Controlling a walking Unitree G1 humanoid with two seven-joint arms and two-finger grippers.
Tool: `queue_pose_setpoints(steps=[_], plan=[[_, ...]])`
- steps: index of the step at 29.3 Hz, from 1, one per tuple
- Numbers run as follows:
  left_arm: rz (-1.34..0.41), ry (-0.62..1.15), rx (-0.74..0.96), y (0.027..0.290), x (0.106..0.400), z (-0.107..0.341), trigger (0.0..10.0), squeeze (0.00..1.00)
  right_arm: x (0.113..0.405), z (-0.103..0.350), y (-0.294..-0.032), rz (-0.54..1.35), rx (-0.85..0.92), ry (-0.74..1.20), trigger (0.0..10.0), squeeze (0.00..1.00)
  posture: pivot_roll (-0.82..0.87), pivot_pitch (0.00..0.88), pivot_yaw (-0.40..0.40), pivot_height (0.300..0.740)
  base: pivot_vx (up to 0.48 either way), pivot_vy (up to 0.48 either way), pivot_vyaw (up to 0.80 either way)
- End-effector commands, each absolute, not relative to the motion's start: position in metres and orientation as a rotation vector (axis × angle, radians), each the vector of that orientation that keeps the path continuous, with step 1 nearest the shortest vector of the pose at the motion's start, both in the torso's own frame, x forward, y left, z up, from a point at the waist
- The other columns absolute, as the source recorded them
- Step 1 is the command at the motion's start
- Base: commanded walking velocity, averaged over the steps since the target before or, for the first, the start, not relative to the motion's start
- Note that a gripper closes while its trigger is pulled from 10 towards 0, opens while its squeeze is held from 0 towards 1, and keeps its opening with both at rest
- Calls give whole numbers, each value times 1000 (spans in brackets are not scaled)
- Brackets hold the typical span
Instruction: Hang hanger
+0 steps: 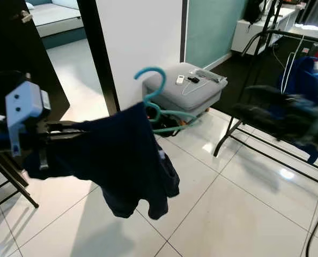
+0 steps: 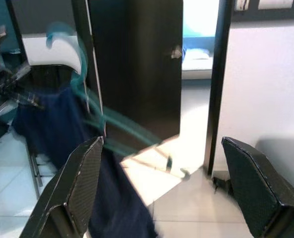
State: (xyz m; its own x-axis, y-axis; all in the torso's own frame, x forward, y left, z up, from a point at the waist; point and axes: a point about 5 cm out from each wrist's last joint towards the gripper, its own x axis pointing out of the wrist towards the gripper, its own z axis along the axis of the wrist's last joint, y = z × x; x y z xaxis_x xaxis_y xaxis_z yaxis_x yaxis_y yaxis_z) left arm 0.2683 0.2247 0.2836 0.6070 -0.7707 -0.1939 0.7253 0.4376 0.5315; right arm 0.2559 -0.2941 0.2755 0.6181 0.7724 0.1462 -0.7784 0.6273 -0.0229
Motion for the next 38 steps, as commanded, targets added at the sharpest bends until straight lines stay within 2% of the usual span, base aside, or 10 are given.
queue_pose_setpoints(steps=[1,4,10,16,20,29,33,38], plan=[[-904,-146,649,229,267,299,0,0,255,261,-284,941,63,-81,10000,0,-48,0,21,740,0,0,0],[-890,-267,608,224,268,321,0,0,253,212,-264,933,103,83,10000,0,-46,0,24,740,0,0,0],[-875,-343,585,221,269,334,0,0,254,191,-254,924,145,130,10000,0,-40,0,24,740,0,0,0],[-915,-440,552,212,266,353,0,0,265,165,-235,877,101,183,10000,0,-41,0,27,740,0,0,0],[-937,-459,546,208,264,356,0,0,268,168,-215,938,126,145,10000,0,-35,0,28,740,0,0,0],[-960,-482,538,202,260,361,0,0,274,174,-204,948,128,111,10000,0,-36,0,29,740,0,0,0],[-979,-490,530,197,259,360,0,0,269,180,-189,1042,125,83,10000,0,-39,0,29,740,0,0,0],[-984,-490,526,196,259,360,0,0,266,182,-186,1074,119,82,10000,0,-39,0,28,740,0,0,0]])
